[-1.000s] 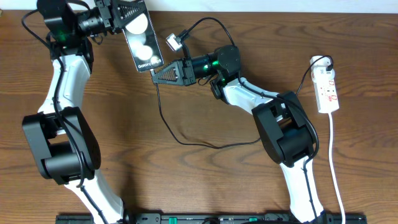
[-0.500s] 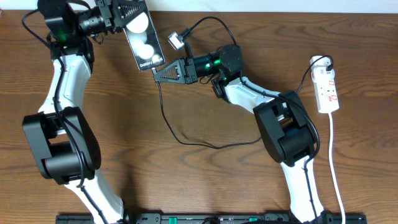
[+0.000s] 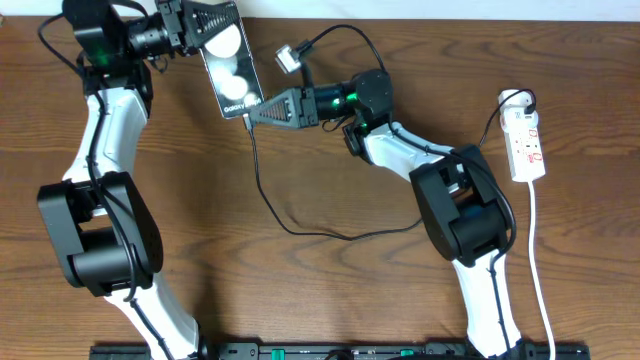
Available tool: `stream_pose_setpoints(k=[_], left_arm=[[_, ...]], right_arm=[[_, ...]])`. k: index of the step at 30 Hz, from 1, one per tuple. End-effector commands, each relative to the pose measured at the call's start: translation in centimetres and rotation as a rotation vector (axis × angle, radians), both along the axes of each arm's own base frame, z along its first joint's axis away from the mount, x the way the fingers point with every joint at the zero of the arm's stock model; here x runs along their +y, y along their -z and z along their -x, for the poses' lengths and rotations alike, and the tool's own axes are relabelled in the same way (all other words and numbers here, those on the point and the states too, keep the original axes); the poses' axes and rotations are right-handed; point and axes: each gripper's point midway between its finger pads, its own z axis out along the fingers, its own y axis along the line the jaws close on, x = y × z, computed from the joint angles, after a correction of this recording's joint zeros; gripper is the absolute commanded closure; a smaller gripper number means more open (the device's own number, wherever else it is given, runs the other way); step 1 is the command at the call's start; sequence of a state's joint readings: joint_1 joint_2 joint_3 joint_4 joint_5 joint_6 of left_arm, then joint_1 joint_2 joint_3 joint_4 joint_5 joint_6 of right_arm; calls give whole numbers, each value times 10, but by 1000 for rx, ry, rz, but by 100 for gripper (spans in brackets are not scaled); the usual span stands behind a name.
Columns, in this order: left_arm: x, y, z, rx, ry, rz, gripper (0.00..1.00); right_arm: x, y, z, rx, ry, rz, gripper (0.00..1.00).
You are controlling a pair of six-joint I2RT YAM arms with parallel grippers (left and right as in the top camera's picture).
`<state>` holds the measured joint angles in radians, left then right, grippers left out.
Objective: Plug charger to phone and switch on socket
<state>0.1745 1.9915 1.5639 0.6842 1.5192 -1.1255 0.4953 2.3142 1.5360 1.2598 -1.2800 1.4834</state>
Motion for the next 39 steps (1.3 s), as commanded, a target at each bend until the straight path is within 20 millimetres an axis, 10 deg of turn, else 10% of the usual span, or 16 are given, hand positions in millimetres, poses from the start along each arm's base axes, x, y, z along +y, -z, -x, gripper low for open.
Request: stream_pose_setpoints(k=[1, 14, 24, 39], left_arm=[[2, -14, 8, -46, 15, -13, 93], [58, -14, 1, -43, -103, -15, 92], [91, -13, 5, -37, -144, -21, 92], [92, -13, 5, -38, -147, -21, 92]], right_arm=[[-4, -8, -11, -5, 52, -26, 1], [-9, 1, -7, -125, 22, -16, 1], [-23, 84, -41, 75, 112, 223, 1], [-74, 123, -61, 62, 367, 594, 1]])
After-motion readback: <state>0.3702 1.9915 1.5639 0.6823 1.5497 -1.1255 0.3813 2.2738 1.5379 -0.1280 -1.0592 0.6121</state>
